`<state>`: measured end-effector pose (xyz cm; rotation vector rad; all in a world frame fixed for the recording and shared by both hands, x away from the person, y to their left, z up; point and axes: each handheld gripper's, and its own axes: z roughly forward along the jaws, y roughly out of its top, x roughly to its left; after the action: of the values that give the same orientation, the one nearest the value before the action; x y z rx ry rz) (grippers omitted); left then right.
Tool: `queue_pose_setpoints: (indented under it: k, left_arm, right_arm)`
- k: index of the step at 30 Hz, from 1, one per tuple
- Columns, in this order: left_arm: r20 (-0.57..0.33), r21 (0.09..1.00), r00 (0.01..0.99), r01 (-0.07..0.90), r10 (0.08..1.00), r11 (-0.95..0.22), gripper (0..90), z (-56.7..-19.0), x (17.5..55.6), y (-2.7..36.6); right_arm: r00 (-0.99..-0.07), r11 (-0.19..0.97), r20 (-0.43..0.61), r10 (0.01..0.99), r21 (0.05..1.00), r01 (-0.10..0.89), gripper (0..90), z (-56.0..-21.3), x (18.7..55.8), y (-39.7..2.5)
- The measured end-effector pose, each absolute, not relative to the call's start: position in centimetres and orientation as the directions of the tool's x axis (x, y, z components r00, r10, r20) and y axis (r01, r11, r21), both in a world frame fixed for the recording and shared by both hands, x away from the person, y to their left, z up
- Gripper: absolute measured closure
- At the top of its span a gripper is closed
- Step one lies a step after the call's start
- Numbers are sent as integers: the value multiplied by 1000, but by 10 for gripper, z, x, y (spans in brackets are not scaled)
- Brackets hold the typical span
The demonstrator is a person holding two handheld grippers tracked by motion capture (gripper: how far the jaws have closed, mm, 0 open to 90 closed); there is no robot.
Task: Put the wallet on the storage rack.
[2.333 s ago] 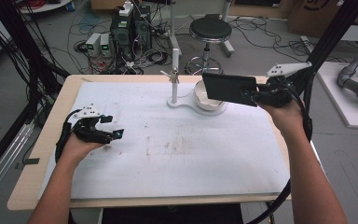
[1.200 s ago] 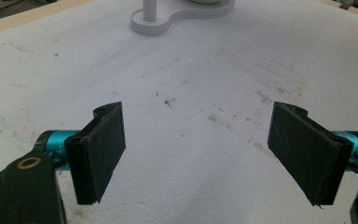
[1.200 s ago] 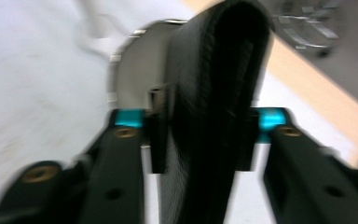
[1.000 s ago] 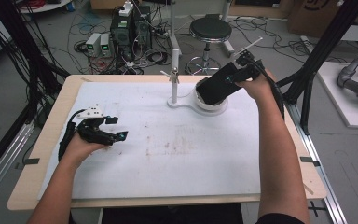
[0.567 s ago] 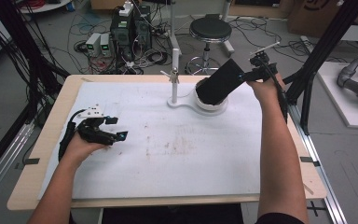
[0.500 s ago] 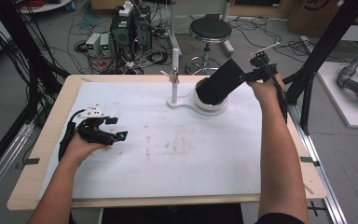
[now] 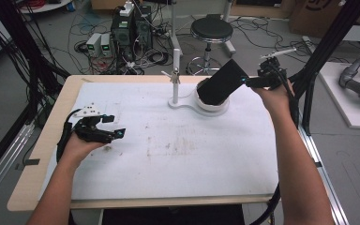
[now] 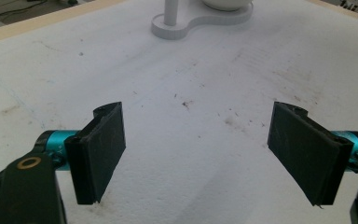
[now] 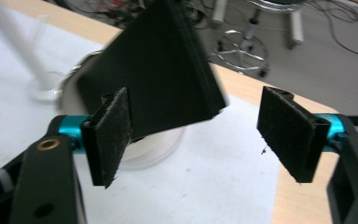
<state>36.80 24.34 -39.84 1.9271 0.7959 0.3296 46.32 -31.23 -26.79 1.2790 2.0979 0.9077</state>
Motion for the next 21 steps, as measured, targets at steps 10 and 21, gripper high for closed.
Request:
queue_pose_setpoints:
  k: [10, 21]
  left_arm:
    - [-67, 882, 748, 354, 660, -312, 191, -401, 368, 243]
    - [-86, 897, 754, 343, 651, -279, 180, -403, 367, 244]
  right_arm:
    - [-523, 275, 0, 852, 851, 447, 225, -301, 405, -319]
    - [-524, 177, 67, 849, 898, 403, 205, -356, 364, -323]
